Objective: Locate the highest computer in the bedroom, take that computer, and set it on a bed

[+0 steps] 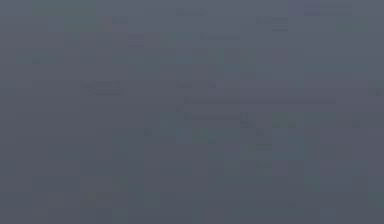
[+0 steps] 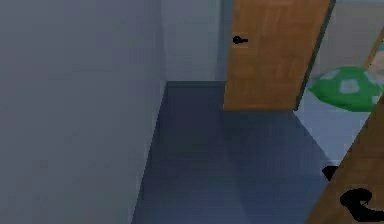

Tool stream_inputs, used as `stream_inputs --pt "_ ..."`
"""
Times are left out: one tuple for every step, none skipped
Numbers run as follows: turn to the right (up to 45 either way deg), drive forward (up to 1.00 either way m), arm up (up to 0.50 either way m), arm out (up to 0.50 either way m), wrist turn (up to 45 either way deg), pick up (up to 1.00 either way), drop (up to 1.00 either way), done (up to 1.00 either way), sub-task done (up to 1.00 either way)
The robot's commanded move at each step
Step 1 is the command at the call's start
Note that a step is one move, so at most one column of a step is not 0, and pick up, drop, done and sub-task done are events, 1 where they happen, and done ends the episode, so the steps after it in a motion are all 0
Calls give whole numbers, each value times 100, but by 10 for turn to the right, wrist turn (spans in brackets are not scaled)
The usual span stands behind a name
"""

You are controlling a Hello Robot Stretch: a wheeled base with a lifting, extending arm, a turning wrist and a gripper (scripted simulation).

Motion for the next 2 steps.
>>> stream_inputs --pt "450 0 0 0 0 0 0 0 0" --pt "450 0 0 0 0 0 0 0 0"
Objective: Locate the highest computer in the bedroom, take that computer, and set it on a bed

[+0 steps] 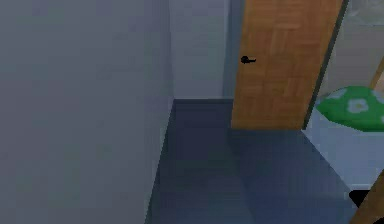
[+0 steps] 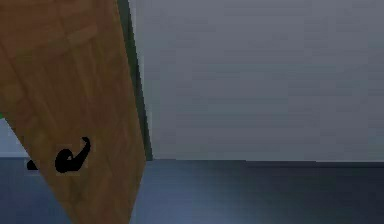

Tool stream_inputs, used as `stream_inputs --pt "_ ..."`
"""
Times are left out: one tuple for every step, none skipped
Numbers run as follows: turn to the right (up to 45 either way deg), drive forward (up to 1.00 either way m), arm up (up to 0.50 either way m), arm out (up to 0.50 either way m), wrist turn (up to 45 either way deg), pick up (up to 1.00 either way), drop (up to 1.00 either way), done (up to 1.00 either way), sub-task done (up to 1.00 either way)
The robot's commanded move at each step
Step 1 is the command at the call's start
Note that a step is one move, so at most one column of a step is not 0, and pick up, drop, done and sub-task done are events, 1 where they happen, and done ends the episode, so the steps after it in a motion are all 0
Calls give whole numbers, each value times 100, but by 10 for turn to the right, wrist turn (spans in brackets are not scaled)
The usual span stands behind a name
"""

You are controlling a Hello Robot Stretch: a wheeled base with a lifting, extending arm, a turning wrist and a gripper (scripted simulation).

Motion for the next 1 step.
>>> stream_inputs --pt "90 0 0 0 0 0 0 0 0"
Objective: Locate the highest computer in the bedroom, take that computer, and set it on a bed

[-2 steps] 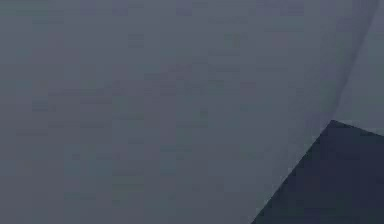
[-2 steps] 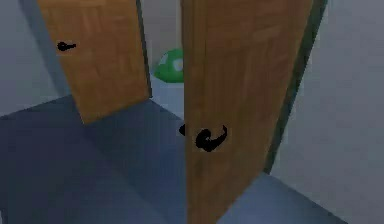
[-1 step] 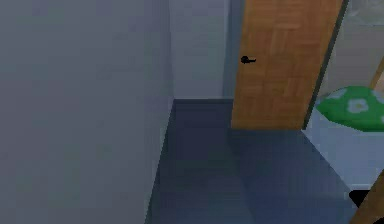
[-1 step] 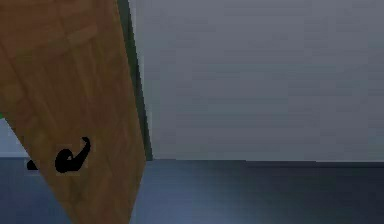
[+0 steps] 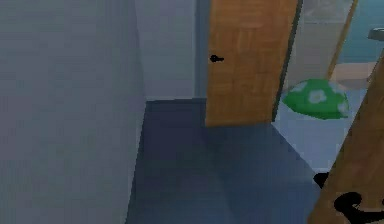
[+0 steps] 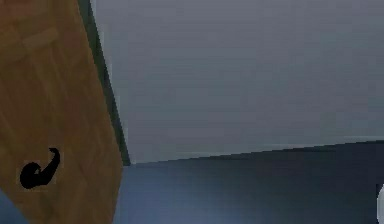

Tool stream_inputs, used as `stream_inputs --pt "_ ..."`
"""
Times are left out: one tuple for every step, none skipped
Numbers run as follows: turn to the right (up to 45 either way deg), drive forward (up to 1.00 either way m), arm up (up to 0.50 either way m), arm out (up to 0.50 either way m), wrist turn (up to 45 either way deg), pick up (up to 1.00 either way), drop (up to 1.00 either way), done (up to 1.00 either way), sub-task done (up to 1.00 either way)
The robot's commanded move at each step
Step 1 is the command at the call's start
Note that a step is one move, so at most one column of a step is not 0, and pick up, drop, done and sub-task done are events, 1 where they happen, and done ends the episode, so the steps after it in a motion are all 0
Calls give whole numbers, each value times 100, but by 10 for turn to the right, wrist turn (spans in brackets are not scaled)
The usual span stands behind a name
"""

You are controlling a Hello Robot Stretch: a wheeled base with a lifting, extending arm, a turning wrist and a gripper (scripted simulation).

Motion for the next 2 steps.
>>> stream_inputs --pt "0 65 0 0 0 0 0 0 0" --pt "450 0 0 0 0 0 0 0 0"
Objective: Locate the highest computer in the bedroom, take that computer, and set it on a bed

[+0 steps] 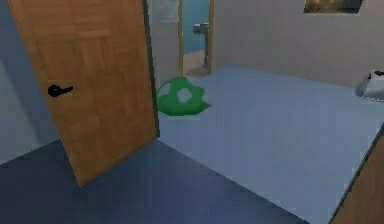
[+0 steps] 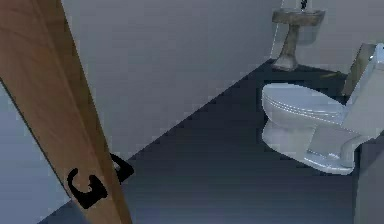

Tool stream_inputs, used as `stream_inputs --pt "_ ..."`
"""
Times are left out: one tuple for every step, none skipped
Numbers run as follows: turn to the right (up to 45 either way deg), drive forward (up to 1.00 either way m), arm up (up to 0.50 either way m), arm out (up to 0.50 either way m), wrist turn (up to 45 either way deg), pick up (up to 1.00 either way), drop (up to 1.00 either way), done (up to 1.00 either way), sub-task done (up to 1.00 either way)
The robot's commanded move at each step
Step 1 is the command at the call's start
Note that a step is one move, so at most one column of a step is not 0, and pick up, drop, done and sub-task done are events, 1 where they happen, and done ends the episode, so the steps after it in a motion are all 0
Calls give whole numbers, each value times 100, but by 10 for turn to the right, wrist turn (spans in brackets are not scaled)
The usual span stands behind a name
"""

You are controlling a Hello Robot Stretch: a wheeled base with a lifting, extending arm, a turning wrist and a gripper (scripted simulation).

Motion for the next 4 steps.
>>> stream_inputs --pt "180 0 0 0 0 0 0 0 0" --pt "0 100 0 0 0 0 0 0 0" --pt "0 100 0 0 0 0 0 0 0" --pt "0 100 0 0 0 0 0 0 0"
